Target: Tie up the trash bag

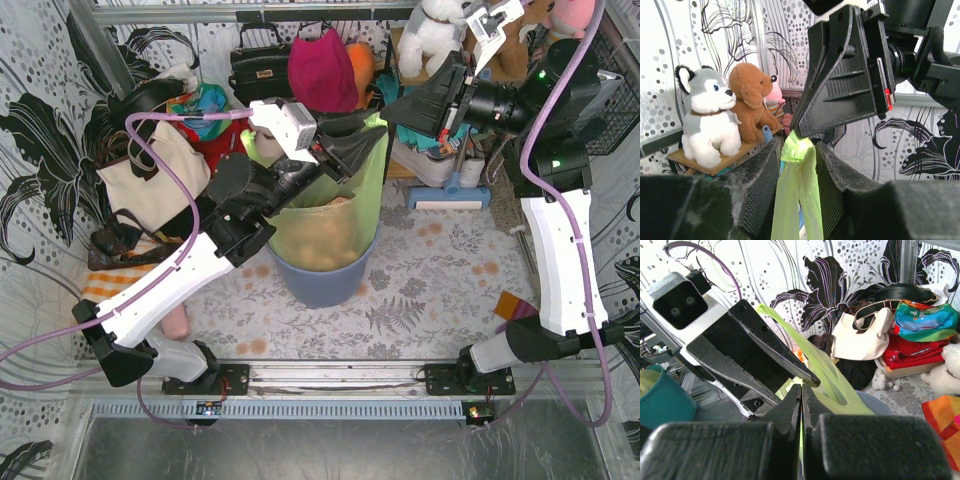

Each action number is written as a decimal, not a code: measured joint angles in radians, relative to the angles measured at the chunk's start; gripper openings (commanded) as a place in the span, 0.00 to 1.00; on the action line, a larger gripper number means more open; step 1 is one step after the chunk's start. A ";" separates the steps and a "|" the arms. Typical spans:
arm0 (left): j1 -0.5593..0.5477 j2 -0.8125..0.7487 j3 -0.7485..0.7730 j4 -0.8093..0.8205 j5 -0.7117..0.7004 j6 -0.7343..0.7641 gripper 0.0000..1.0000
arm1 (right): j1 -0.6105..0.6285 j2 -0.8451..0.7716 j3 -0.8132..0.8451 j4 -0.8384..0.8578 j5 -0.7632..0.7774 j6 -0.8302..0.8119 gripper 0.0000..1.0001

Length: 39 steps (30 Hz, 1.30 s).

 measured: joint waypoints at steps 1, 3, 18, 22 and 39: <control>0.000 0.000 0.004 0.000 0.000 0.000 0.41 | 0.000 -0.002 -0.003 0.002 0.000 0.000 0.00; 0.000 0.001 0.013 0.000 0.000 0.000 0.40 | 0.000 -0.007 -0.008 0.002 0.000 0.000 0.00; 0.000 0.013 0.016 -0.008 0.000 -0.004 0.12 | 0.000 -0.008 -0.010 0.009 0.001 0.003 0.00; 0.000 0.013 0.016 -0.008 0.000 -0.006 0.03 | 0.000 -0.009 -0.010 0.009 0.001 0.003 0.00; 0.000 -0.035 -0.071 -0.005 0.181 -0.005 0.00 | 0.060 0.037 0.050 0.023 0.039 0.010 0.56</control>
